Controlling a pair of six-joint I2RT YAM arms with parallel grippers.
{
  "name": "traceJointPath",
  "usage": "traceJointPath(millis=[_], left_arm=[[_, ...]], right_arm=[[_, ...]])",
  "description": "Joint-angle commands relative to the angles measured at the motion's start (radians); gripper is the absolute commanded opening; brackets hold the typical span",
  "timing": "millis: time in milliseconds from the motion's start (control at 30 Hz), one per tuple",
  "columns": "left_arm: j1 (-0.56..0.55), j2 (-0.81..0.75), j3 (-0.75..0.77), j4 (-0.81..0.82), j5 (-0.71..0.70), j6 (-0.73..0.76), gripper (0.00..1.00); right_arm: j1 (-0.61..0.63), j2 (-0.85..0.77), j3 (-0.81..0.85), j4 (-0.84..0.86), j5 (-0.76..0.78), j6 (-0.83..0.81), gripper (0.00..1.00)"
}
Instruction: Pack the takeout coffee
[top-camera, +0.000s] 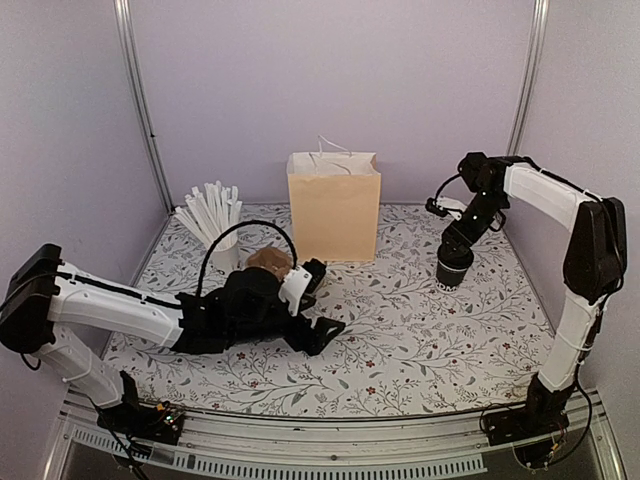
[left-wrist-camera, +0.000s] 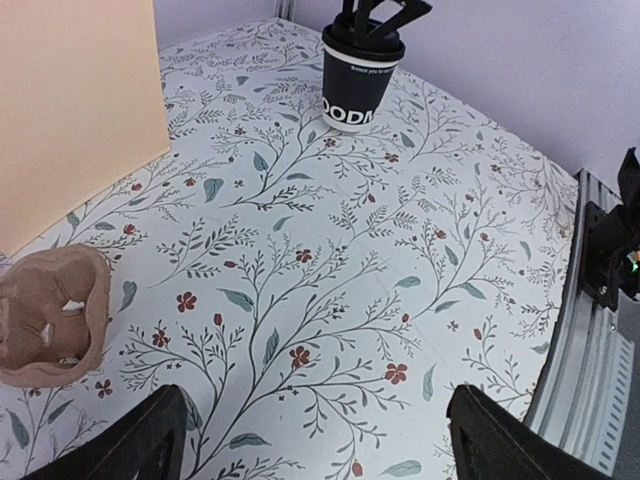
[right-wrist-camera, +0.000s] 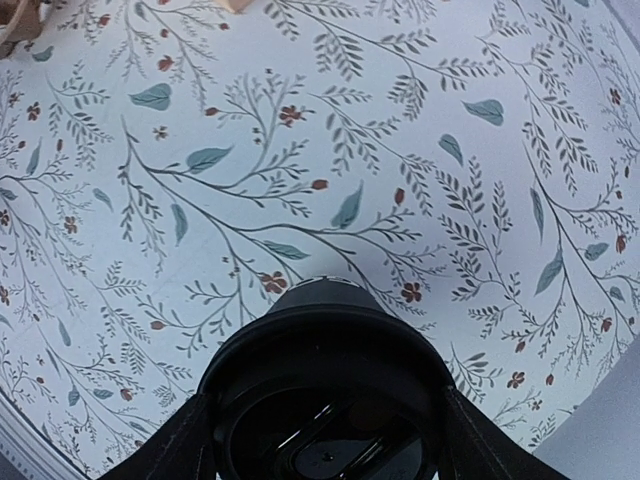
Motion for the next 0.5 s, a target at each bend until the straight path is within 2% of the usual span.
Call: traceJointPath(millis=[0,267,467], left_arm=[[0.0,-0.04,-0.004,-0.03,-0.044,-0.025,0.93],[0.026,-0.063,-0.012,-0.083,-0.067,-0.056,0.93],[0.058,-0.072,-0.022,-0.095,-0.053,-0.089,0.93]], right_arm=[[-0.072,0.042,0.041,-0.039,0.076,0.015,0.68],[-0.136,0.096,0.065,-0.042,0.061,0.03,0.7],[-0.146,0.111,0.086,-0.047,0.035,0.04,0.82]])
